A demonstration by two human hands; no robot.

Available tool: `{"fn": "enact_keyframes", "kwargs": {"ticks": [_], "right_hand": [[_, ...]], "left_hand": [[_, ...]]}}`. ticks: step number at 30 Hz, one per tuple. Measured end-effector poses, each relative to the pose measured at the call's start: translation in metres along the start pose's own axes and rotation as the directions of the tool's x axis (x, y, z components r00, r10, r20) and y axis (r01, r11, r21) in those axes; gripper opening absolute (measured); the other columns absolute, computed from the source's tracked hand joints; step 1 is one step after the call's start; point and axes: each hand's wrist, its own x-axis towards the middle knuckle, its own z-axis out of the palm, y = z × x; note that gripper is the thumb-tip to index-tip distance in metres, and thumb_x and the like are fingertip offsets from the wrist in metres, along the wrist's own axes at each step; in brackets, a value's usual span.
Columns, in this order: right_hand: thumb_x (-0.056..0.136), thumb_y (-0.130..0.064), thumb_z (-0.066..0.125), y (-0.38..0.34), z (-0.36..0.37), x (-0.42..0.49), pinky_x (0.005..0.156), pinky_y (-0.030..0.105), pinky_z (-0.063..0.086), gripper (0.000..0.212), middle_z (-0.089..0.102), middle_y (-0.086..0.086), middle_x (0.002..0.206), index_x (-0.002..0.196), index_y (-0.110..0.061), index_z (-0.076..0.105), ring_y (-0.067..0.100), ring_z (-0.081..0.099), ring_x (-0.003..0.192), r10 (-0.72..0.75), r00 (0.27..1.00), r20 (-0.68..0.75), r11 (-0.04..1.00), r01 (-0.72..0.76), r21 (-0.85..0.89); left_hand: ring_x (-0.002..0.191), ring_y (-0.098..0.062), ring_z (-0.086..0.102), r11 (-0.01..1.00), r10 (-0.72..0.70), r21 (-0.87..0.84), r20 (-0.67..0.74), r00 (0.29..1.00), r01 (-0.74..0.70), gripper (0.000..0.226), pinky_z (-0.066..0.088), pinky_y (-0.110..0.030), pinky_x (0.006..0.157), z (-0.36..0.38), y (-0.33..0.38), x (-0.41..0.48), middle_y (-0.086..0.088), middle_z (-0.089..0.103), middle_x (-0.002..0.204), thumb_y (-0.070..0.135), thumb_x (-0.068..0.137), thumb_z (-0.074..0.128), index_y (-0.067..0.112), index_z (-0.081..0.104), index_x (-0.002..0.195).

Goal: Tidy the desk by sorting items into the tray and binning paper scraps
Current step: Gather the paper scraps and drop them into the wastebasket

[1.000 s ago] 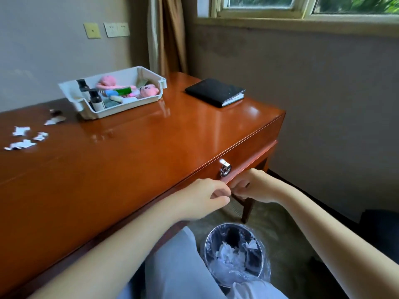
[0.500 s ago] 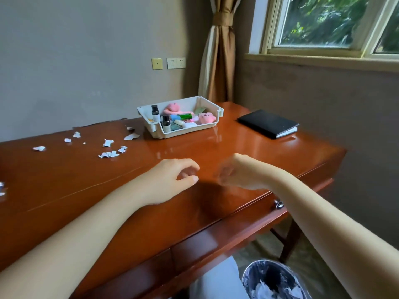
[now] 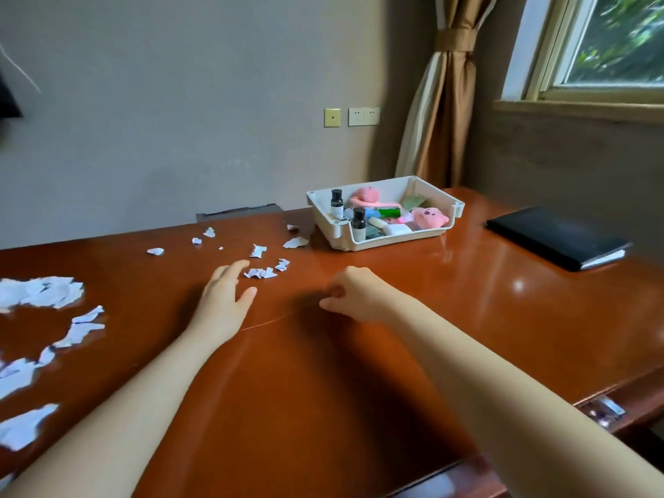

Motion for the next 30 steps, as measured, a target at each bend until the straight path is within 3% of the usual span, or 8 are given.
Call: {"fn": "enact_keyframes", "kwargs": {"ticks": [4, 8, 13, 15, 20, 25, 30], "right_hand": [[0.091, -0.029, 0.057, -0.01, 0.012, 0.037, 0.085, 0.038, 0.052, 0.03, 0.064, 0.012, 0.109, 0.11, -0.006, 0.064, 0.027, 0.06, 0.098, -0.022, 0.996, -0.089, 1.0, 0.021, -0.015], [0.092, -0.027, 0.056, -0.023, 0.025, 0.07, 0.086, 0.037, 0.052, 0.029, 0.064, 0.012, 0.109, 0.112, -0.008, 0.064, 0.025, 0.06, 0.098, -0.001, 0.984, -0.176, 0.999, 0.007, 0.032], [0.092, -0.024, 0.054, -0.032, 0.038, 0.104, 0.091, 0.035, 0.044, 0.035, 0.058, 0.013, 0.122, 0.122, -0.007, 0.054, 0.029, 0.055, 0.112, 0.016, 0.954, -0.301, 0.997, 0.009, 0.082], [0.091, -0.022, 0.054, -0.03, 0.043, 0.114, 0.091, 0.037, 0.047, 0.033, 0.057, 0.012, 0.122, 0.121, -0.01, 0.056, 0.031, 0.057, 0.11, 0.01, 0.943, -0.331, 0.997, 0.017, 0.078], [0.091, -0.023, 0.055, -0.024, 0.048, 0.128, 0.076, 0.034, 0.049, 0.021, 0.057, 0.007, 0.112, 0.108, -0.015, 0.065, 0.029, 0.061, 0.096, -0.014, 0.932, -0.362, 1.0, 0.02, 0.013], [0.088, -0.019, 0.058, -0.018, 0.049, 0.142, 0.077, 0.035, 0.053, 0.009, 0.062, 0.004, 0.108, 0.092, -0.015, 0.066, 0.025, 0.061, 0.093, -0.005, 0.909, -0.417, 0.998, 0.028, 0.048], [0.089, -0.015, 0.057, -0.012, 0.047, 0.153, 0.084, 0.035, 0.05, 0.011, 0.061, 0.007, 0.11, 0.095, -0.012, 0.067, 0.024, 0.053, 0.103, -0.024, 0.9, -0.435, 0.998, 0.044, 0.036]], "left_hand": [[0.134, -0.024, 0.039, 1.0, -0.017, 0.003, 0.0, 1.0, 0.017, 0.055, 0.038, -0.043, 0.107, 0.007, -0.01, 0.027, -0.004, 0.034, 0.15, 0.034, 0.093, 0.052, 0.022, 0.033, 0.144], [0.143, -0.026, 0.022, 0.992, 0.001, 0.125, 0.061, 0.998, -0.009, 0.068, 0.02, -0.048, 0.113, 0.012, -0.015, 0.052, 0.0, 0.02, 0.157, 0.051, 0.091, 0.046, 0.028, 0.017, 0.149], [0.146, -0.02, 0.009, 0.966, 0.042, 0.247, 0.144, 0.989, -0.077, 0.07, 0.015, -0.046, 0.115, 0.019, -0.024, 0.078, 0.007, 0.006, 0.159, 0.054, 0.093, 0.038, 0.032, 0.005, 0.15], [0.147, -0.017, 0.003, 0.95, 0.053, 0.294, 0.185, 0.981, -0.106, 0.066, 0.012, -0.045, 0.115, 0.022, -0.027, 0.086, 0.009, 0.001, 0.16, 0.051, 0.095, 0.035, 0.035, 0.002, 0.15], [0.144, -0.012, 0.013, 0.934, 0.085, 0.323, 0.221, 0.972, -0.155, 0.049, 0.012, -0.041, 0.115, 0.027, -0.032, 0.099, 0.013, 0.019, 0.156, 0.043, 0.1, 0.025, 0.037, 0.017, 0.148], [0.137, -0.015, 0.026, 0.928, 0.12, 0.331, 0.169, 0.978, -0.171, 0.039, 0.02, -0.04, 0.112, 0.029, -0.033, 0.107, 0.009, 0.032, 0.147, 0.034, 0.101, 0.024, 0.034, 0.032, 0.139], [0.137, -0.021, 0.027, 0.918, 0.08, 0.376, 0.146, 0.986, -0.13, 0.047, 0.02, -0.041, 0.112, 0.031, -0.036, 0.116, 0.0, 0.03, 0.148, 0.036, 0.1, 0.023, 0.027, 0.017, 0.146]]}}
